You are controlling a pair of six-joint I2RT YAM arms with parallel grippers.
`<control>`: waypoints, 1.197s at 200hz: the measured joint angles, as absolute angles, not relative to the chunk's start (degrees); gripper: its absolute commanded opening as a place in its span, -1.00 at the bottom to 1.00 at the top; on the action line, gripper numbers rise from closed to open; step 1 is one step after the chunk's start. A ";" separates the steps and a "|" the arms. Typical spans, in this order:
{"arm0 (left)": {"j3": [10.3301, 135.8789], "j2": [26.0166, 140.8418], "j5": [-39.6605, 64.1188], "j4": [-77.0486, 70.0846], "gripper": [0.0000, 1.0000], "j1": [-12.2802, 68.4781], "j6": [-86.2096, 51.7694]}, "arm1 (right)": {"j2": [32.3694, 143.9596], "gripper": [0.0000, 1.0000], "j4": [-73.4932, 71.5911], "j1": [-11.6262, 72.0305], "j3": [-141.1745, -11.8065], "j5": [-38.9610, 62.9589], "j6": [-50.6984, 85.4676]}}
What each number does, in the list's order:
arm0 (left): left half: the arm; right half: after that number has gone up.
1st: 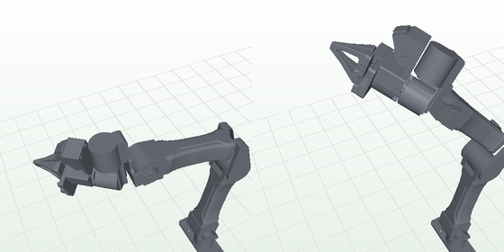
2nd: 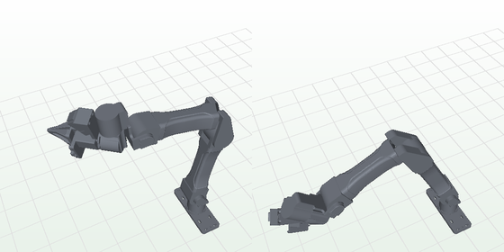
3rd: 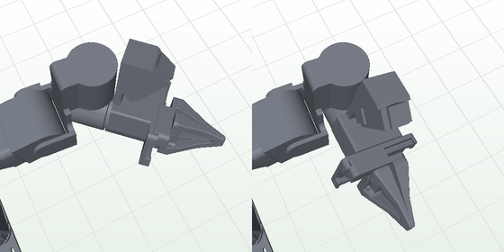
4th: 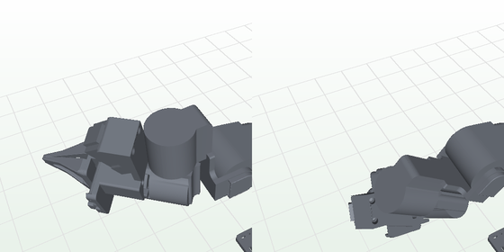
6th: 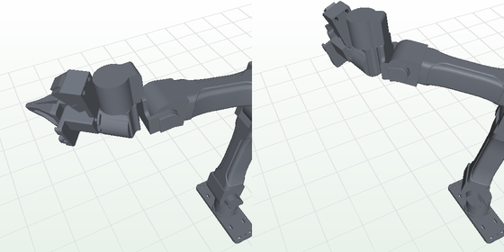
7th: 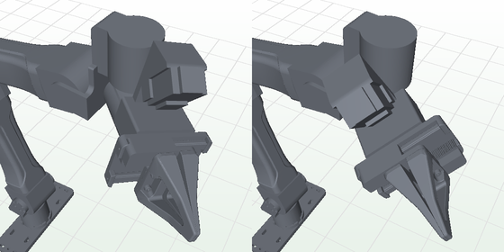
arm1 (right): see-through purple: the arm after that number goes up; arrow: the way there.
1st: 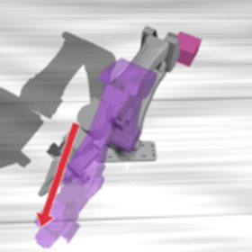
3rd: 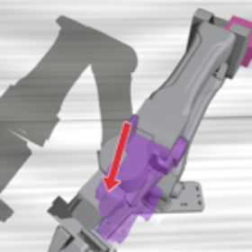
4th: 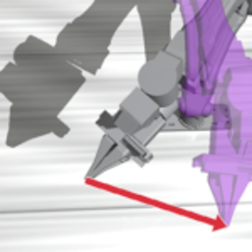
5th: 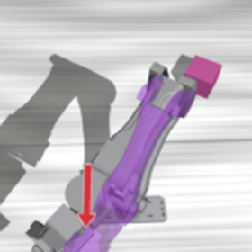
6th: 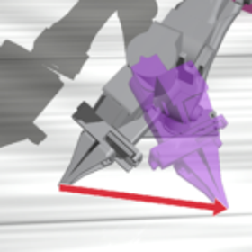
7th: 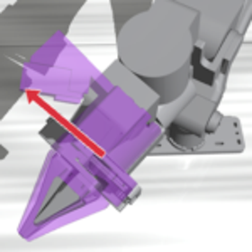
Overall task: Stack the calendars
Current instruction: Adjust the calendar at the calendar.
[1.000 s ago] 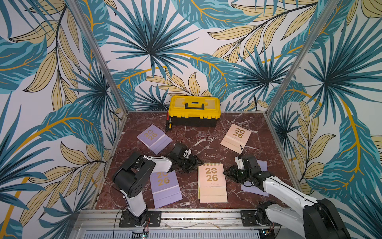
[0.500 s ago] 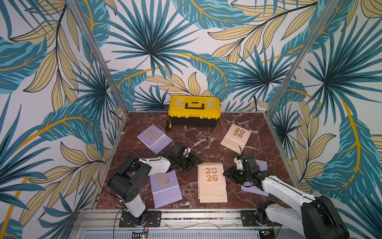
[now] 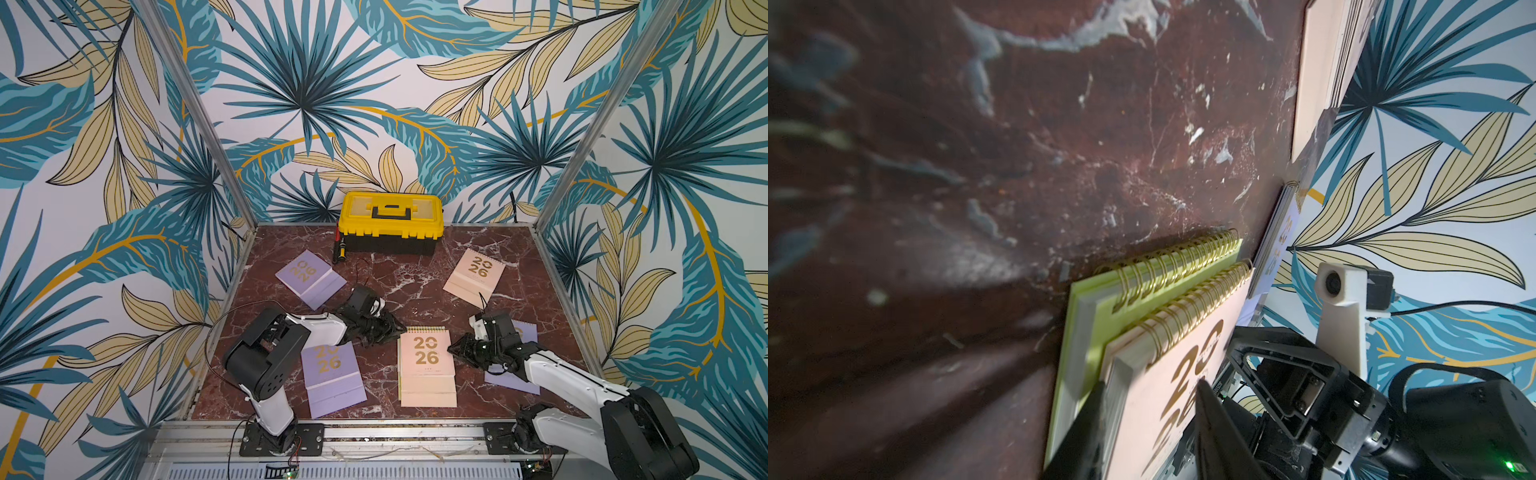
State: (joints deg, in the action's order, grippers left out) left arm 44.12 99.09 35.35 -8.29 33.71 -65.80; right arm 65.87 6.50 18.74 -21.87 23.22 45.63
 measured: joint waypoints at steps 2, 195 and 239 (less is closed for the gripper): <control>44.12 99.11 35.35 -8.29 -0.37 33.71 -65.80 | 65.87 -0.55 6.48 18.74 -21.87 23.22 45.63; 44.31 99.79 33.12 -7.86 -0.81 33.21 -65.39 | 68.66 -0.88 6.39 18.68 -23.83 23.66 45.56; 44.31 99.79 32.49 -7.88 -0.81 33.10 -65.39 | 70.39 -0.88 7.81 18.63 -26.26 22.81 44.93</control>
State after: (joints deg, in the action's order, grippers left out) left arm 44.31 99.79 32.49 -7.88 33.10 -65.39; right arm 70.39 7.81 18.63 -26.26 22.81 44.93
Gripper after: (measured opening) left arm 0.094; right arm 0.062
